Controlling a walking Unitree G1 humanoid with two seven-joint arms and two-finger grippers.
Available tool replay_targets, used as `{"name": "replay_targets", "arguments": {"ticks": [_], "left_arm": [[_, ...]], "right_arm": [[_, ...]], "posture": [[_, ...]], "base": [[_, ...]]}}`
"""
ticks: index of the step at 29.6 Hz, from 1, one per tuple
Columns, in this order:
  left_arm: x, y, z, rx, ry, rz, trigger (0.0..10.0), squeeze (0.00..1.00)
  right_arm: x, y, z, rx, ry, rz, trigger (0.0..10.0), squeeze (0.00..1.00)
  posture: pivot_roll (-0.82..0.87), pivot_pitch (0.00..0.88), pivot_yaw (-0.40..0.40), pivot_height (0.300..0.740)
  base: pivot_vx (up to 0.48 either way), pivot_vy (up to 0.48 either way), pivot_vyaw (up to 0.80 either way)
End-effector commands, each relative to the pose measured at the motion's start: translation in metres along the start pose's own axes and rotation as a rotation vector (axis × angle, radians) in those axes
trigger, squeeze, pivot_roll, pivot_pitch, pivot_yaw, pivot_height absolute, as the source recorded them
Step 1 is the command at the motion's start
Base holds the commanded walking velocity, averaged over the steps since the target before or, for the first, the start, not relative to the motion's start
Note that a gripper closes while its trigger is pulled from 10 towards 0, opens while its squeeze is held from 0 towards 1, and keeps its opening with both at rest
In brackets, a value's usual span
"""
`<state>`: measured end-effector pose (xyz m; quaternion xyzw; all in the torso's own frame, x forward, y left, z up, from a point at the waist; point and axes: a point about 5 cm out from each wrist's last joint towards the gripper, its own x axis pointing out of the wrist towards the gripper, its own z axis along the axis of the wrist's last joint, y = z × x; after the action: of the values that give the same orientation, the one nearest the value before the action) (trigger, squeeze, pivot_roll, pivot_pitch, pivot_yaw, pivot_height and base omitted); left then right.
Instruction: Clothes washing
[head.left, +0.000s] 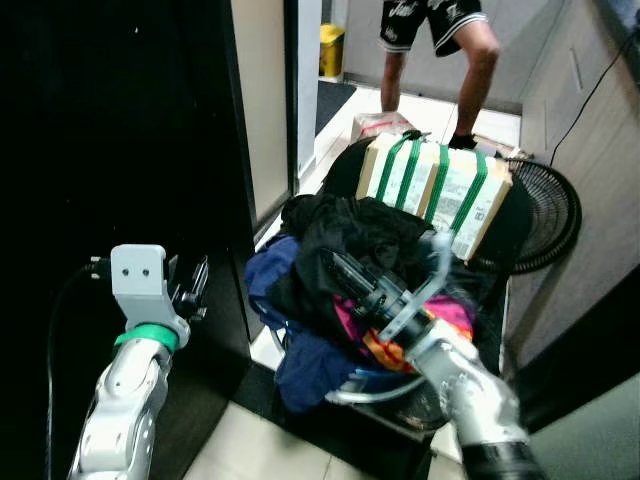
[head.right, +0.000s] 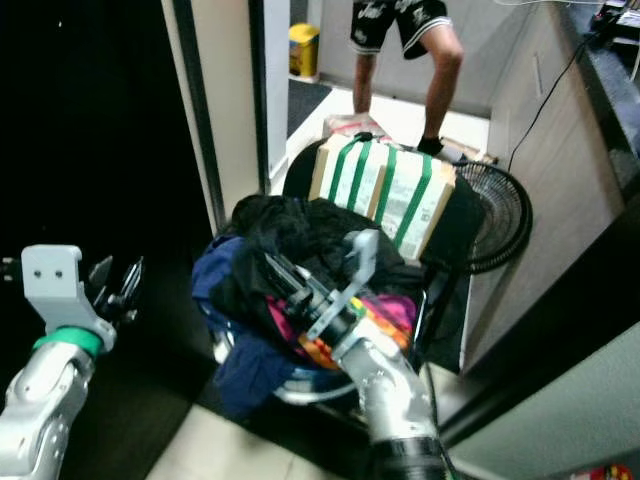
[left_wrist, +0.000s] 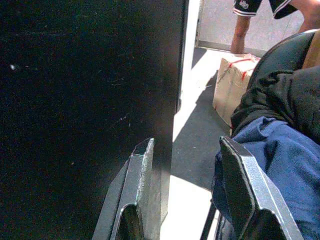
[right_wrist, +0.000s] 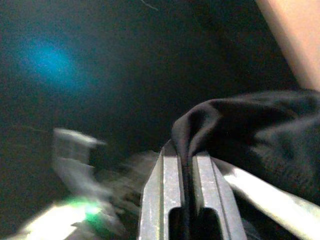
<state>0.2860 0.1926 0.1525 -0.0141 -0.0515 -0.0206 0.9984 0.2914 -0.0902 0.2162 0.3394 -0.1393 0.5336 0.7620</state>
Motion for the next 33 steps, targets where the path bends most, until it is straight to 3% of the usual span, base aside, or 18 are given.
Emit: {"name": "replay_targets", "arguments": {"ticks": [1,4,7,8,9,11,12,13,14,17,18,19,21,22,23,27,29,33], "left_arm": [[-0.001,-0.001,0.000,-0.009,-0.006,-0.011,10.0,0.00],[-0.001,-0.001,0.001,-0.012,-0.010,-0.011,10.0,0.00],[0.001,0.000,0.004,-0.015,-0.023,-0.010,10.0,0.00],[0.001,0.000,0.004,-0.015,-0.023,-0.010,10.0,0.00],[0.001,0.000,0.004,-0.017,-0.027,-0.009,10.0,0.00],[0.001,0.000,0.004,-0.017,-0.027,-0.009,10.0,0.00],[0.001,0.000,0.005,-0.018,-0.030,-0.009,10.0,0.00],[0.001,0.000,0.005,-0.018,-0.030,-0.009,10.0,0.00],[0.002,0.000,0.006,-0.020,-0.033,-0.009,10.0,0.00],[0.002,0.001,0.006,-0.024,-0.038,-0.008,10.0,0.00],[0.001,0.000,0.006,-0.025,-0.039,-0.009,10.0,0.00],[0.001,0.000,0.006,-0.025,-0.039,-0.009,10.0,0.00],[0.001,0.000,0.007,-0.026,-0.036,-0.006,10.0,0.00],[0.002,0.000,0.007,-0.025,-0.034,-0.004,10.0,0.00],[0.002,0.000,0.009,-0.021,-0.036,-0.004,10.0,0.00],[0.004,0.000,0.017,-0.013,-0.061,-0.005,10.0,0.00],[0.004,0.000,0.017,-0.013,-0.061,-0.005,10.0,0.00],[0.009,-0.001,0.037,-0.010,-0.131,-0.017,10.0,0.00]], "right_arm": [[0.020,0.026,0.035,0.018,-0.136,0.204,0.0,0.00],[0.029,0.029,0.051,-0.017,-0.200,0.213,0.0,0.00],[0.054,0.021,0.108,-0.169,-0.443,0.069,0.0,0.00],[0.054,0.021,0.108,-0.169,-0.443,0.069,0.0,0.00],[0.059,0.027,0.131,-0.176,-0.522,0.098,0.0,0.00],[0.059,0.027,0.131,-0.176,-0.522,0.098,0.0,0.00],[0.063,0.039,0.151,-0.180,-0.580,0.171,0.0,0.00],[0.063,0.039,0.151,-0.180,-0.580,0.171,0.0,0.00],[0.065,0.051,0.164,-0.178,-0.602,0.249,0.0,0.00],[0.065,0.066,0.170,-0.160,-0.591,0.342,0.0,0.00],[0.067,0.060,0.162,-0.185,-0.523,0.261,0.0,0.00],[0.067,0.060,0.162,-0.185,-0.523,0.261,0.0,0.00],[0.069,0.021,0.130,-0.358,-0.298,-0.119,0.3,0.00],[0.067,0.008,0.119,-0.436,-0.227,-0.243,0.3,0.00],[0.062,-0.005,0.107,-0.473,-0.180,-0.347,10.0,0.00],[0.050,-0.018,0.087,-0.466,-0.144,-0.443,10.0,0.00],[0.050,-0.018,0.087,-0.466,-0.144,-0.443,10.0,0.00],[0.036,-0.020,0.072,-0.424,-0.154,-0.483,10.0,0.00]], "posture": [[0.13,0.037,0.059,0.740],[0.13,0.037,0.059,0.740],[0.13,0.032,0.060,0.740],[0.13,0.032,0.060,0.740],[0.13,0.028,0.058,0.740],[0.13,0.028,0.058,0.740],[0.13,0.028,0.058,0.740],[0.13,0.028,0.058,0.740],[0.13,0.028,0.058,0.740],[0.13,0.028,0.058,0.740],[0.13,0.024,0.053,0.740],[0.13,0.024,0.053,0.740],[0.13,0.024,0.056,0.740],[0.13,0.024,0.056,0.740],[0.13,0.024,0.056,0.740],[0.14,0.026,0.052,0.740],[0.14,0.026,0.052,0.740],[0.14,0.026,0.052,0.740]], "base": [[0.000,0.000,0.00],[0.000,0.000,0.00],[0.000,0.000,0.00],[0.000,0.000,0.00],[0.000,0.000,0.00],[0.000,0.000,0.00],[0.000,0.000,0.00],[0.000,0.000,0.00],[0.000,0.000,0.00],[0.000,0.000,0.00],[0.000,0.000,0.00],[0.000,0.000,0.00],[0.000,0.000,0.00],[0.000,0.000,0.00],[0.000,0.000,0.00],[0.000,0.000,0.00],[0.000,0.000,0.00],[0.000,0.000,-0.60]]}}
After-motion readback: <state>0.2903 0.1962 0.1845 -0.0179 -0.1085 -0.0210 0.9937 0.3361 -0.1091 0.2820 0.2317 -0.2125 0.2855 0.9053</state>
